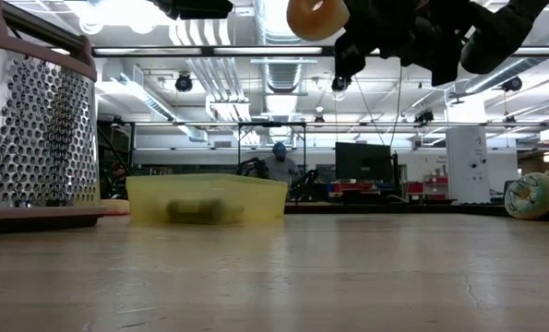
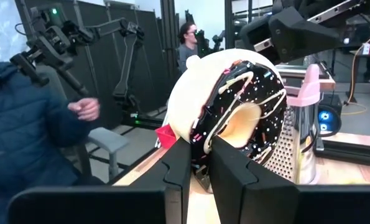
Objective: Pick & Place Food Item
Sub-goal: Put the black donut into the red bin
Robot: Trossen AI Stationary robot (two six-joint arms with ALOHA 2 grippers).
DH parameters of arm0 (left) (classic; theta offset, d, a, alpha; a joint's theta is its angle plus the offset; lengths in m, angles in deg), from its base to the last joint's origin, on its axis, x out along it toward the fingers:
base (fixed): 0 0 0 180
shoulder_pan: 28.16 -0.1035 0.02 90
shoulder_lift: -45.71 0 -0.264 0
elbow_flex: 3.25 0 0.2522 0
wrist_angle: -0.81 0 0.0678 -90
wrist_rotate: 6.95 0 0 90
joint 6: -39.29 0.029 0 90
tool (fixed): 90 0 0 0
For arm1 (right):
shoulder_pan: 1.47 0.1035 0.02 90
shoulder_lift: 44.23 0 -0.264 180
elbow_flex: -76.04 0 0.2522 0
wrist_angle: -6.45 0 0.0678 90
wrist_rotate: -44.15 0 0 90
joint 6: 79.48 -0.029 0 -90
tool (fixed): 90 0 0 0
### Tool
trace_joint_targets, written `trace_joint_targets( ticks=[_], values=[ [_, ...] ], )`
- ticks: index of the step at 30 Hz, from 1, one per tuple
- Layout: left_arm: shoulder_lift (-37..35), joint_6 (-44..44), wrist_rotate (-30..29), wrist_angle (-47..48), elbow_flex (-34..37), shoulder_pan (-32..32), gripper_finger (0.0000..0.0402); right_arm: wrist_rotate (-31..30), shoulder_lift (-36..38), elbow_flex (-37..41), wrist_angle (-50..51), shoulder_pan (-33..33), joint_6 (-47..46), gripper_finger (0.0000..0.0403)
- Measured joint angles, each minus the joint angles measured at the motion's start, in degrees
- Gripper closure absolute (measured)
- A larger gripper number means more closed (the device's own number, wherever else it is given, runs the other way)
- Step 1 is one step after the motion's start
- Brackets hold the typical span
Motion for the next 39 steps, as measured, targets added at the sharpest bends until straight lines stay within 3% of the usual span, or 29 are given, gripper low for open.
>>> trace_joint_targets(
  ticks=[11,17,20,26,28,39],
  values=[
    [0.04,-0.68,0.02,0.05,0.00,-0.02,0.0122,-0.17,0.02,-0.22,-0.13,0.00,7.50,0.0360],
    [0.26,-14.28,1.12,-0.13,0.00,-0.02,0.0122,-0.31,0.02,-0.22,-0.10,0.00,7.58,0.0360],
    [0.31,-15.48,6.53,0.07,0.00,-0.02,0.0122,-0.31,0.02,-0.22,-0.02,0.00,7.58,0.0360],
    [0.31,-10.33,29.23,-0.15,-0.01,0.02,0.0122,-0.28,0.09,-0.22,0.09,0.00,7.58,0.0360],
    [0.31,-9.94,34.00,-0.15,0.00,0.02,0.0122,-0.28,0.11,-0.22,0.09,0.00,7.58,0.0360],
    [0.88,-10.57,35.07,-0.17,-0.01,0.07,0.0123,-0.26,0.11,-0.22,0.35,0.00,7.57,0.0360]
  ],
)
